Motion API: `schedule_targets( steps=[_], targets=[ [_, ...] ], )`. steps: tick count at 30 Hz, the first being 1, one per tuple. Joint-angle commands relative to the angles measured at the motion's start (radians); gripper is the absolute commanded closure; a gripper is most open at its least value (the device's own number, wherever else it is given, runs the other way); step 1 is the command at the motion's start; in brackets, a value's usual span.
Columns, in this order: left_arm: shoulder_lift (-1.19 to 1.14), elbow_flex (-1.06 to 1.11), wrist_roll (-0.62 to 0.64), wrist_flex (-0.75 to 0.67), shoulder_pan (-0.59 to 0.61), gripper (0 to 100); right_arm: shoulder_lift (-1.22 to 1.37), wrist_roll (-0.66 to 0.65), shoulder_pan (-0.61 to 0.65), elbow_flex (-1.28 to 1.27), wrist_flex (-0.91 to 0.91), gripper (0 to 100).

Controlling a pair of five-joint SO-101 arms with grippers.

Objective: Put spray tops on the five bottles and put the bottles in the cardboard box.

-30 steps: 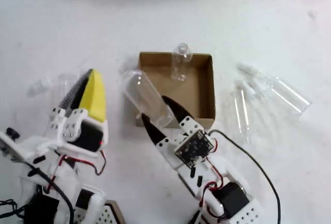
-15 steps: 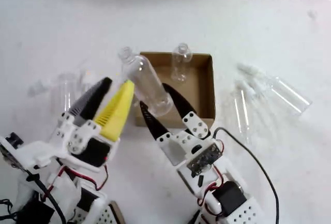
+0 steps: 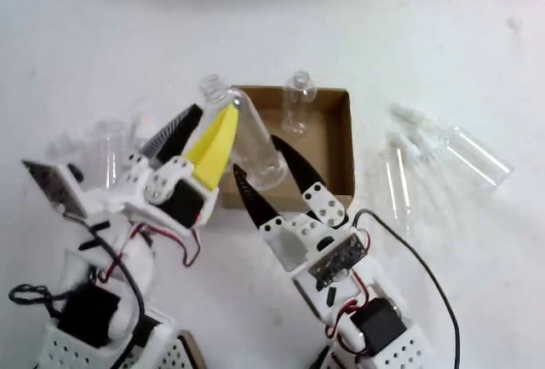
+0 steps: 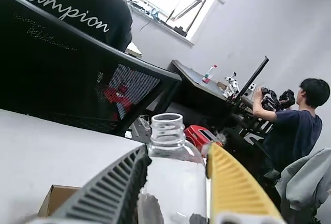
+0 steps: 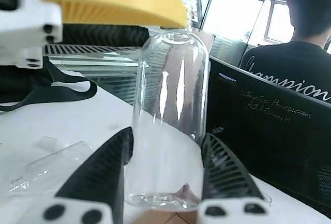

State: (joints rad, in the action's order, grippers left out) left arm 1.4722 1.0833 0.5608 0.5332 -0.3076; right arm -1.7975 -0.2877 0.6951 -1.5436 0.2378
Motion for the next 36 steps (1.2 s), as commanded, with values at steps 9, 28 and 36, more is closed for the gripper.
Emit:
schedule_targets(
  steps=[9,28,36],
  targets=[
    [-0.081,-0.055,0.009,-0.104,0.004,82,-0.01,-0.008,0.001,0.011,0.005,98.2],
    [-0.317,-0.262,0.006,-0.018,0.008,82,-0.01,-0.009,-0.001,-0.02,-0.002,98.2],
    [-0.36,-0.29,0.005,-0.008,0.008,98,-0.01,-0.009,-0.005,-0.021,0.002,98.2]
  ],
)
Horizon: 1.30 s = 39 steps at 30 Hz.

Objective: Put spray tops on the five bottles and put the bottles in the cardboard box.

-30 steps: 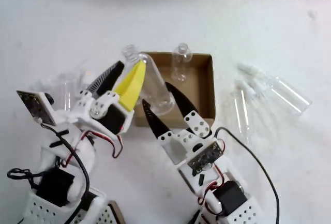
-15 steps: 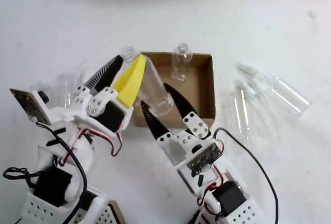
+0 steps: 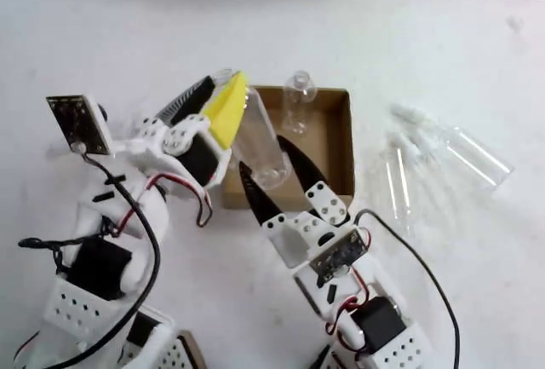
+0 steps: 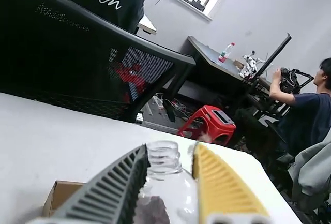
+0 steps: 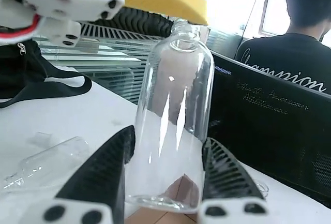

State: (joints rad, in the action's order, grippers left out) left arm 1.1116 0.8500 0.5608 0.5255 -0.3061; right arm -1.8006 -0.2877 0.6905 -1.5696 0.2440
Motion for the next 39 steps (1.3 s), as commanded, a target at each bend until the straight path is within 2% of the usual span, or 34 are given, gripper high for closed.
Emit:
schedule_targets(
  steps=[1,3,13,16,20,28,30,35,39],
  targets=[
    [0.007,-0.057,0.005,-0.002,0.004,98,-0.007,-0.009,0.002,0.005,-0.004,98.2],
    [0.013,-0.057,0.008,-0.003,-0.001,96,-0.007,-0.009,0.002,0.005,-0.004,98.2],
    [0.018,-0.064,0.009,-0.003,-0.001,98,-0.007,-0.011,-0.002,-0.002,-0.008,98.2],
    [0.018,-0.066,0.009,-0.003,-0.005,98,-0.007,-0.103,0.002,-0.037,-0.044,98.2],
    [0.018,-0.066,0.051,-0.003,-0.007,98,-0.004,-0.203,0.002,-0.123,-0.188,98.2],
    [0.019,-0.097,0.058,0.008,-0.033,97,-0.001,-0.207,0.002,-0.12,-0.183,98.2],
    [0.019,-0.123,0.058,0.041,-0.061,93,-0.001,-0.207,0.002,-0.12,-0.183,98.2],
    [0.015,-0.195,0.066,0.16,-0.119,74,-0.002,-0.206,0.002,-0.12,-0.183,98.2],
    [0.013,-0.222,0.066,0.175,-0.093,77,-0.002,-0.206,0.001,-0.12,-0.182,98.2]
  ],
)
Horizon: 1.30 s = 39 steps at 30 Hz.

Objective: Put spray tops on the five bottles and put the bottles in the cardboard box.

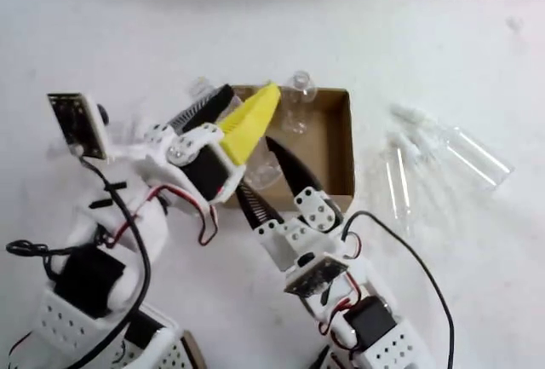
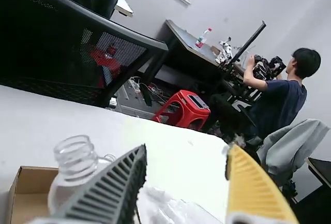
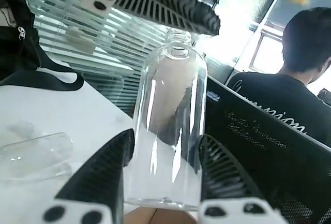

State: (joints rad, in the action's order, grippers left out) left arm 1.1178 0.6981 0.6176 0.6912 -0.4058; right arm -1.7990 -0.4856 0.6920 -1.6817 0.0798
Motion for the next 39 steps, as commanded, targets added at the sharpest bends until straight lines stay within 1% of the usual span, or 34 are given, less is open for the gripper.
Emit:
schedule_targets(
  steps=[1,6,9,12,15,19,23,26,29,32,39],
  targets=[
    [0.007,-0.075,0.009,0.009,0.022,78,-0.005,-0.008,-0.004,-0.008,-0.018,98.2],
    [0.005,-0.068,0.009,-0.003,0.07,80,-0.005,-0.008,-0.005,-0.008,-0.024,98.2],
    [0.007,-0.055,0.011,0.002,0.071,80,-0.007,-0.008,-0.005,-0.008,-0.025,98.2],
    [0.005,-0.032,0.057,-0.005,0.074,80,-0.007,-0.008,-0.008,-0.003,-0.027,98.2],
    [0.012,-0.012,0.068,-0.005,0.076,80,-0.012,-0.008,-0.053,0.008,-0.038,98.2],
    [0.013,-0.043,0.071,0.005,0.076,80,-0.01,-0.008,-0.122,-0.008,-0.107,98.2],
    [0.012,-0.11,0.072,0.077,0.074,80,-0.01,-0.008,-0.151,-0.008,-0.116,98.2],
    [0.005,-0.114,0.069,0.129,0.077,80,-0.01,-0.003,-0.153,-0.008,-0.113,98.2],
    [0.005,-0.114,0.071,0.129,0.099,80,-0.01,0.08,-0.154,-0.006,-0.114,98.2],
    [0.004,-0.098,0.071,0.086,0.101,80,-0.01,0.104,-0.154,-0.006,-0.113,98.2],
    [0.004,0.057,0.068,-0.135,0.104,80,-0.012,0.107,-0.145,-0.006,-0.113,98.2]
  ],
)
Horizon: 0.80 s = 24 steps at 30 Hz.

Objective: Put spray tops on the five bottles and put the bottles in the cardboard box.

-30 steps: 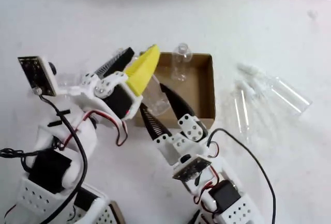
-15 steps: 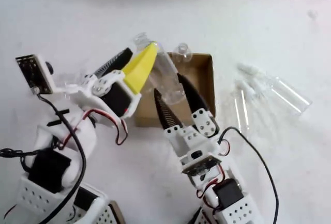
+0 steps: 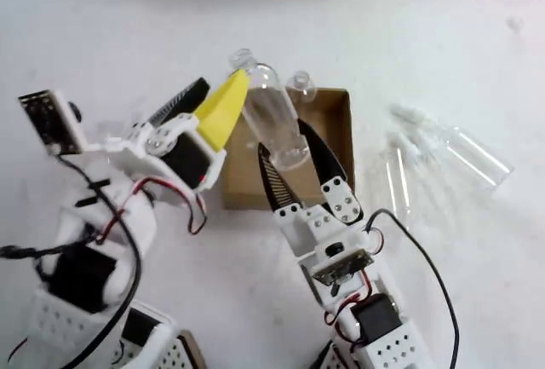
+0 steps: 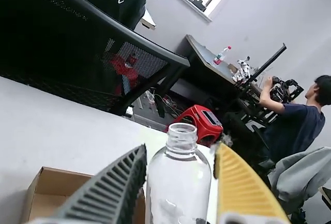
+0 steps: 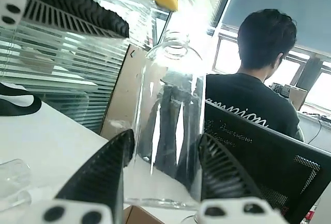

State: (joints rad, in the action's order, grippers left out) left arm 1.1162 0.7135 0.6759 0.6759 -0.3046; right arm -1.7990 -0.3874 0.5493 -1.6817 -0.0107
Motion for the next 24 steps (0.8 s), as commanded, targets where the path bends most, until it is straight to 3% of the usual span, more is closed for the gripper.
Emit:
schedule_targets(
  steps=[1,24],
  targets=[
    [0.005,0.046,0.011,-0.132,-0.001,80,-0.012,0.008,-0.002,-0.006,-0.022,98.2],
    [-0.182,-0.029,0.014,-0.181,-0.002,80,-0.012,0.005,0.053,-0.009,0.001,98.2]
  ],
)
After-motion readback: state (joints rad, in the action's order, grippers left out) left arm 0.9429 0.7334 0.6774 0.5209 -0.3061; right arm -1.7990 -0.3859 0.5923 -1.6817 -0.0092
